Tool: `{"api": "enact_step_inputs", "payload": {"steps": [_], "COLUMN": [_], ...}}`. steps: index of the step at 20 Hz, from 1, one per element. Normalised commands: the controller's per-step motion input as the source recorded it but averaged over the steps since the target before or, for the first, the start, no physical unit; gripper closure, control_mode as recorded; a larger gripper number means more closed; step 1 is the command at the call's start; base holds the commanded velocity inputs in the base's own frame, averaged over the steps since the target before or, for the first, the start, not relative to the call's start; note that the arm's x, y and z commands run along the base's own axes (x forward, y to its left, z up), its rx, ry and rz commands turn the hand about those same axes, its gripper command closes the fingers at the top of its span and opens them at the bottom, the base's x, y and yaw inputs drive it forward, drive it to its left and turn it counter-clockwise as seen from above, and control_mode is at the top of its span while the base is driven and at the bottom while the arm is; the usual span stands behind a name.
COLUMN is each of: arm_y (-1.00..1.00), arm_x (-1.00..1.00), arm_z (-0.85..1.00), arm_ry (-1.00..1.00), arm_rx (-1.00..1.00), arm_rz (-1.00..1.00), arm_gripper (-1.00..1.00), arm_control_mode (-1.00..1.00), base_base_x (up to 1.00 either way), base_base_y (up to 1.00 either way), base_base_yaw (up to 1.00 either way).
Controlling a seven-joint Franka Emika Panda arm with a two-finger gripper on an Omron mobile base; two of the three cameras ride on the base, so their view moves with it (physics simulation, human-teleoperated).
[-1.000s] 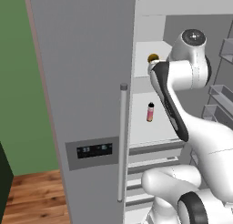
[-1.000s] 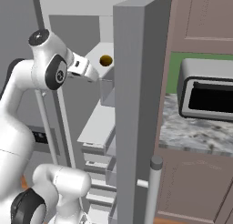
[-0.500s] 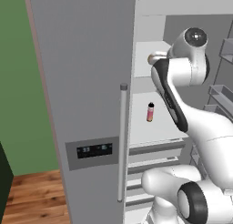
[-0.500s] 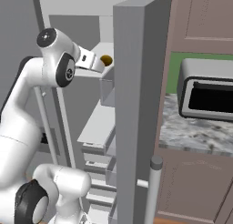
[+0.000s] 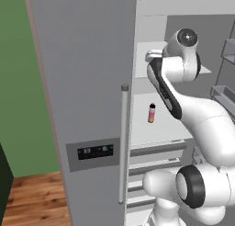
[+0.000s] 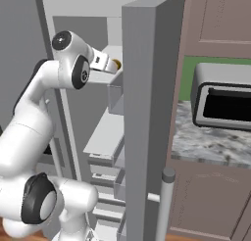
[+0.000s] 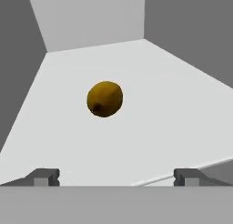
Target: Pick lemon from the fridge and place it on the plate on the counter.
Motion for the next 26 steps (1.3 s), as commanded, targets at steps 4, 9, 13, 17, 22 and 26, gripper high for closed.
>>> {"api": "enact_step_inputs", "payload": {"steps": [4,9,13,17,22,26], "arm_y": [-0.08,-0.01,0.00,0.00,-0.03,-0.08], "arm_x": [0.40,0.37,0.34,0.35,0.35,0.24], "arm_z": [0.00,0.00,0.00,0.00,-0.02,-0.10], "arm_ry": [0.00,0.00,0.02,0.03,0.05,0.02], "arm_rx": [0.00,0.00,0.00,0.00,0.00,0.00], "arm_rz": [0.00,0.00,0.00,0.00,0.00,0.00], "arm_gripper": [-1.00,-1.00,-1.00,-1.00,-1.00,-1.00], "arm_control_mode": [-1.00,-1.00,-1.00,-1.00,-1.00,-1.00], "base_base_x": [0.00,0.00,0.00,0.00,0.00,0.00], "base_base_y": [0.00,0.00,0.00,0.00,0.00,0.00], "base_base_yaw": [0.00,0.00,0.00,0.00,0.00,0.00]}}
